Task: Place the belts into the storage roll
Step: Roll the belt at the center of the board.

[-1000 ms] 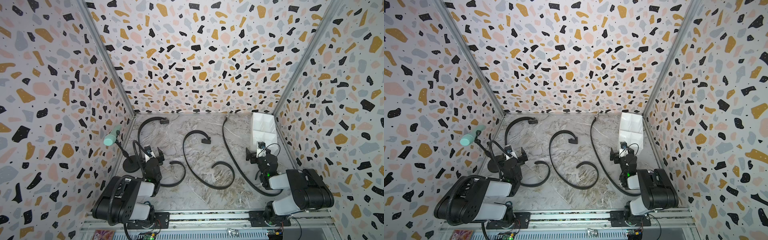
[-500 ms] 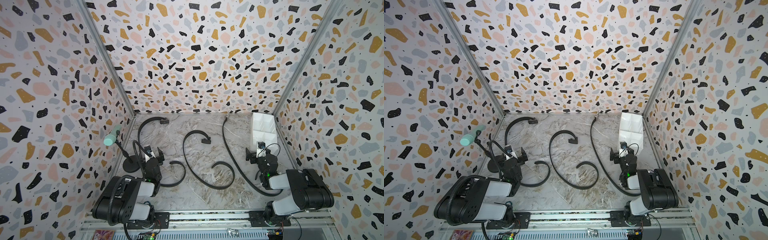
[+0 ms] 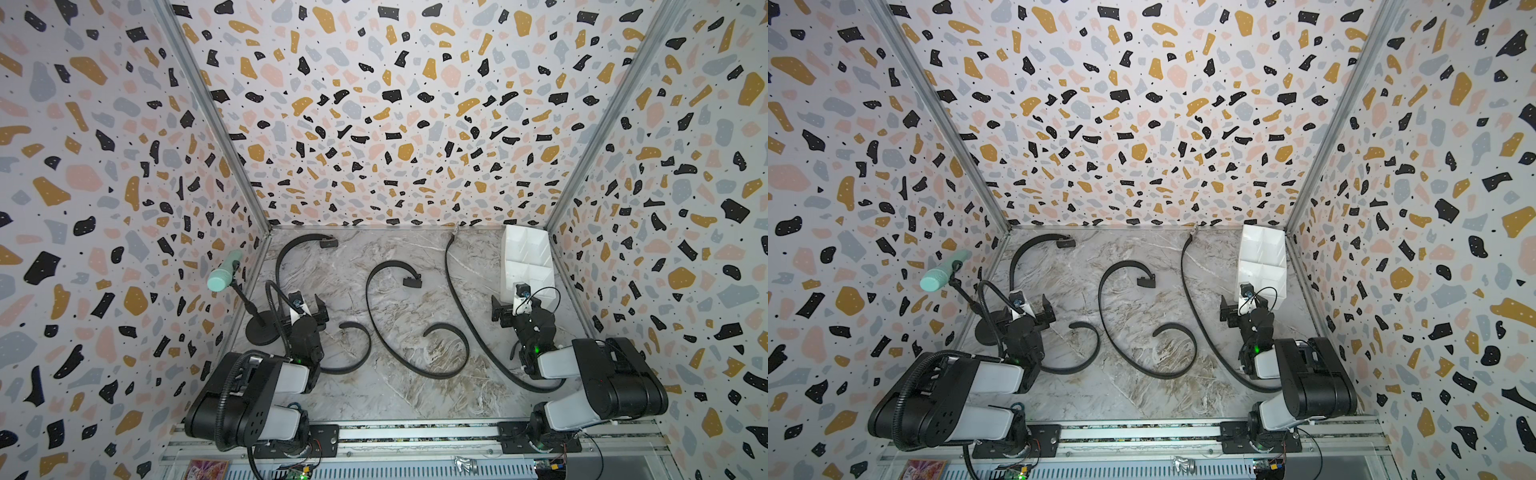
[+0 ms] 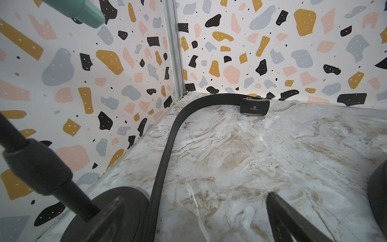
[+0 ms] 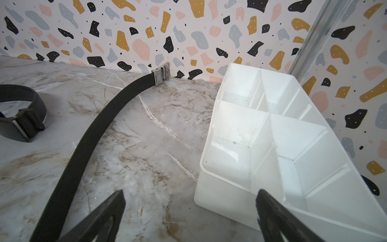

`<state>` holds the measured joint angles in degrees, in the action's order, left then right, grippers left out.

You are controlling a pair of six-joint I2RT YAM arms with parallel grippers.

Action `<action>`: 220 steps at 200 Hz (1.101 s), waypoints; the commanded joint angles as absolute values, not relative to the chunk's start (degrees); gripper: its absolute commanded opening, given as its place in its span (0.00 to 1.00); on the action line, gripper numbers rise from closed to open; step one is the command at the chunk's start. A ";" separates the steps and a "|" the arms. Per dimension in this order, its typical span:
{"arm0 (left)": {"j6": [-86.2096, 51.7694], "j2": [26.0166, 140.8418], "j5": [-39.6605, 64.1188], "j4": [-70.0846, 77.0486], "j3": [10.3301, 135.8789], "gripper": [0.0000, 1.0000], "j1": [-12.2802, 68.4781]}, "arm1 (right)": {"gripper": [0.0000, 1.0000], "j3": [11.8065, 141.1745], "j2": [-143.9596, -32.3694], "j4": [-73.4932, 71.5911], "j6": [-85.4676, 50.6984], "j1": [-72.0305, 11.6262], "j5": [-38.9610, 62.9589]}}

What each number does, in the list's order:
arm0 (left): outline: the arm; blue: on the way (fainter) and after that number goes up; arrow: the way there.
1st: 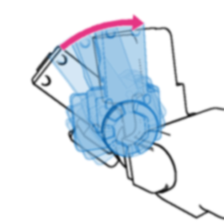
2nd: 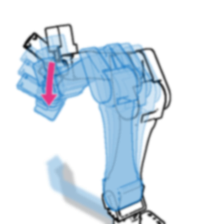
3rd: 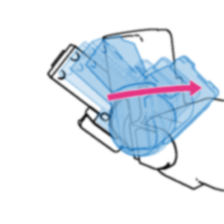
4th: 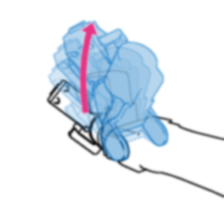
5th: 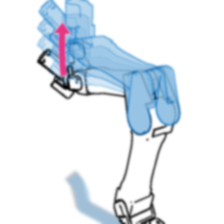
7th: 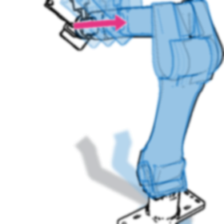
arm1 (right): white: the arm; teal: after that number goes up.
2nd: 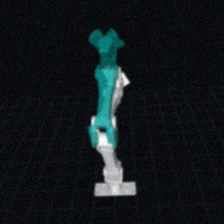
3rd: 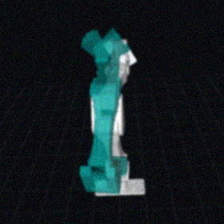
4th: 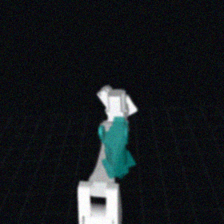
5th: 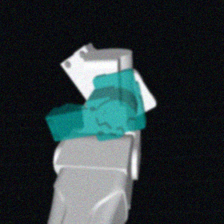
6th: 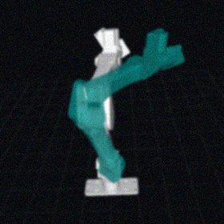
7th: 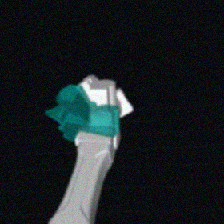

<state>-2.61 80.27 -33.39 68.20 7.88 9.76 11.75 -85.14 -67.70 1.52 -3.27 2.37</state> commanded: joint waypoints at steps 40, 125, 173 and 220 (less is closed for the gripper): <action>-2.19 78.09 -32.88 67.01 10.14 1.00 9.54 | 0.99 12.61 -83.90 -68.78 1.14 -3.24 2.39; -13.10 73.08 -23.00 15.58 35.36 0.99 14.86 | 0.99 30.18 -68.56 -18.77 -6.54 -12.81 -6.29; -18.93 84.23 -14.94 3.94 45.04 0.99 22.64 | 0.99 38.68 -72.13 -0.23 -15.46 -26.04 -1.14; -23.73 93.35 -9.50 0.11 50.36 0.90 25.62 | 0.96 39.04 -74.24 5.63 -22.61 -30.82 5.03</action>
<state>-20.03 90.15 -13.41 4.27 47.16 24.99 37.87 -74.13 -1.58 -16.91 -29.45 1.65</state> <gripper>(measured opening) 0.926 0.974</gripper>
